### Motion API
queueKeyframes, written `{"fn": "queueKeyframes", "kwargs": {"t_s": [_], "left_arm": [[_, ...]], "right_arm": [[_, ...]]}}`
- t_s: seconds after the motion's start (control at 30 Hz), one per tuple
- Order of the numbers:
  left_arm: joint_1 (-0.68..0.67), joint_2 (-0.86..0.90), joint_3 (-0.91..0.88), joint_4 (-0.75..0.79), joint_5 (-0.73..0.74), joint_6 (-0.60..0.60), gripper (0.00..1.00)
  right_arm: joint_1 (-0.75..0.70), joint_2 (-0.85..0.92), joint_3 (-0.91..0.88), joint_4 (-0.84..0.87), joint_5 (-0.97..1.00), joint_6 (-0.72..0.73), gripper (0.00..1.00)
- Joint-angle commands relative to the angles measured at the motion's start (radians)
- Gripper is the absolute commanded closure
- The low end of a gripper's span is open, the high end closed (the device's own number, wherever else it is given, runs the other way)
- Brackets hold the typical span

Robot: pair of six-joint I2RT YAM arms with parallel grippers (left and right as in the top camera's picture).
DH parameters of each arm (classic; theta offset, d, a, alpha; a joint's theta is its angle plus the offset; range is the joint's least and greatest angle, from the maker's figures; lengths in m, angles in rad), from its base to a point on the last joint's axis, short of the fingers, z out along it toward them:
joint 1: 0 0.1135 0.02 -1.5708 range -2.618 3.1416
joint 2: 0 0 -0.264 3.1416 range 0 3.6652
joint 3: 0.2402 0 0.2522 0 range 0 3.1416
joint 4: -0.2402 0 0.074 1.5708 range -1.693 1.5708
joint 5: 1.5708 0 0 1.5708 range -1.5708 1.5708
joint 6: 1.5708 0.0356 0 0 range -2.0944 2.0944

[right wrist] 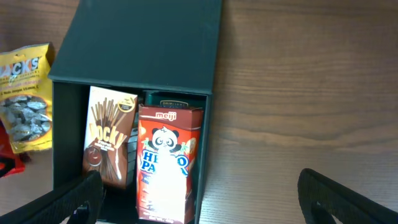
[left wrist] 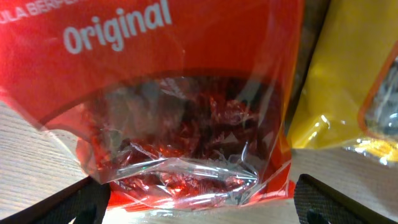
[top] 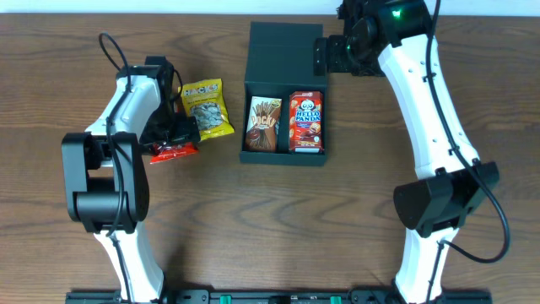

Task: Pack container

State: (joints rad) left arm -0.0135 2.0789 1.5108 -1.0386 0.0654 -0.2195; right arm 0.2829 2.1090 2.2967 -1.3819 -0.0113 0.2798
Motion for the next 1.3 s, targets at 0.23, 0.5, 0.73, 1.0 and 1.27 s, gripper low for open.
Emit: {"fn": "queueKeyframes", "kwargs": {"t_s": [0.23, 0.5, 0.73, 1.0, 1.27], "left_arm": [[0.004, -0.004, -0.011, 0.029, -0.128, -0.084, 0.24], [0.006, 0.033, -0.012, 0.016, -0.117, -0.084, 0.69], [0.006, 0.033, -0.009, -0.008, -0.117, -0.103, 0.94], [0.005, 0.031, 0.057, -0.092, -0.138, -0.121, 0.94], [-0.087, -0.041, 0.329, -0.209, -0.246, -0.116, 0.94]], "right_arm": [[-0.008, -0.011, 0.018, -0.002, -0.008, -0.02, 0.01], [-0.008, -0.011, 0.019, -0.009, -0.008, -0.027, 0.01], [-0.008, -0.011, 0.019, -0.008, -0.007, -0.035, 0.01], [-0.013, -0.011, 0.019, -0.001, -0.003, -0.053, 0.01], [-0.063, -0.011, 0.019, 0.019, -0.004, -0.053, 0.01]]}}
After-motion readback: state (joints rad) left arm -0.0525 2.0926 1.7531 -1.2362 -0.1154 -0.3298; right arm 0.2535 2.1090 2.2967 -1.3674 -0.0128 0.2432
